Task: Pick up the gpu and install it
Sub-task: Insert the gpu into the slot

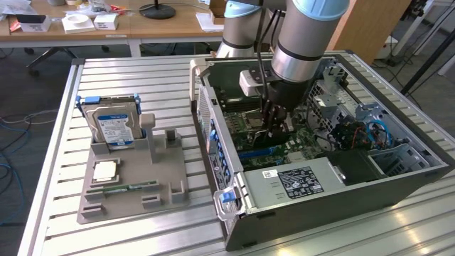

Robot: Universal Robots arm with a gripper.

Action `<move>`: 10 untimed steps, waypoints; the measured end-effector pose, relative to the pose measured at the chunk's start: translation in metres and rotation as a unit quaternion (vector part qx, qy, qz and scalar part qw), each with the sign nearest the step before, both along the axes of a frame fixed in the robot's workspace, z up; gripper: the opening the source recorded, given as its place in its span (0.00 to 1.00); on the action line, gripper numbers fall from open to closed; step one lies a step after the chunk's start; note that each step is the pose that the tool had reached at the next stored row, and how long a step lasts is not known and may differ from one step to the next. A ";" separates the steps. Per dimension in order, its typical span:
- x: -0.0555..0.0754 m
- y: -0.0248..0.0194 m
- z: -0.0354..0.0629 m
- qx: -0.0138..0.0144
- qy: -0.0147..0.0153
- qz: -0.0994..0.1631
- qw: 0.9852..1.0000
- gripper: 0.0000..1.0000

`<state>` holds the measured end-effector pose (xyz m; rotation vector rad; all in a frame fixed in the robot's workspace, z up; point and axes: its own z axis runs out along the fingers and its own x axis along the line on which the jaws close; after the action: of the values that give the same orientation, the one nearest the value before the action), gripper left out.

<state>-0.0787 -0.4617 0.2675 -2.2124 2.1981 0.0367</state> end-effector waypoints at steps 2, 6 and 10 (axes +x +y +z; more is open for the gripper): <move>0.000 0.0000 -0.0013 0.000 0.000 0.000 1.000 0.26; 0.000 -0.0001 -0.0019 0.000 0.000 0.000 1.000 0.26; -0.001 0.0000 -0.0022 0.000 0.000 0.000 1.000 0.26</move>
<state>-0.0800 -0.4617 0.2653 -2.2121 2.1984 0.0366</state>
